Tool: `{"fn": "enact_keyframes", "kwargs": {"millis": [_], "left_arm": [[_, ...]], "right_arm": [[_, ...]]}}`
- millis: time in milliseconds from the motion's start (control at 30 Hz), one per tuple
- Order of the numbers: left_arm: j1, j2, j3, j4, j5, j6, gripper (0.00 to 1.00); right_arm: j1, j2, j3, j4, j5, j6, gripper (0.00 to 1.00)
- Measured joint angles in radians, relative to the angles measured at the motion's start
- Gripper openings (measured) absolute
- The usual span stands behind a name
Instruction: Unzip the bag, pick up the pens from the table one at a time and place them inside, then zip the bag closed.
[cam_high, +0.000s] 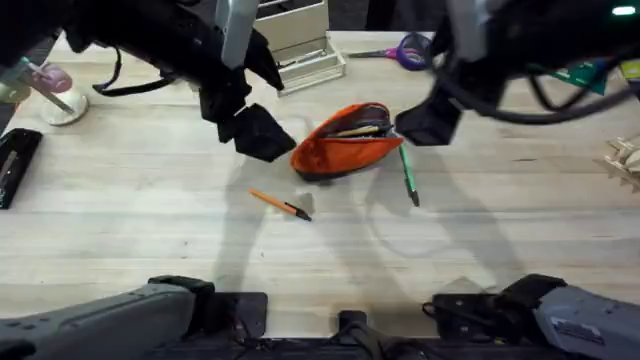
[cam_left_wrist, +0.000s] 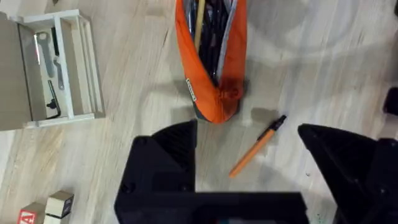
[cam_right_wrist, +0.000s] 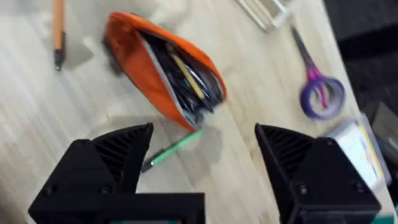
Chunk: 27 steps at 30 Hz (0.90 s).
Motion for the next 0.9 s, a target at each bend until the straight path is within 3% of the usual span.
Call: {"fn": "enact_keyframes", "kwargs": {"millis": [200,533,900], "left_arm": [[0.0,0.0,0.0,0.0,0.0,0.0,0.994],[0.0,0.0,0.0,0.0,0.0,0.0,0.993],[0.0,0.0,0.0,0.0,0.0,0.0,0.993]], "right_arm": [[-0.08,-0.111,0.0,-0.068,0.045,0.089,0.996],[-0.148,-0.15,-0.004,-0.088,0.057,0.269,0.996],[-0.148,-0.22,-0.23,-0.075,0.058,0.469,0.997]]}}
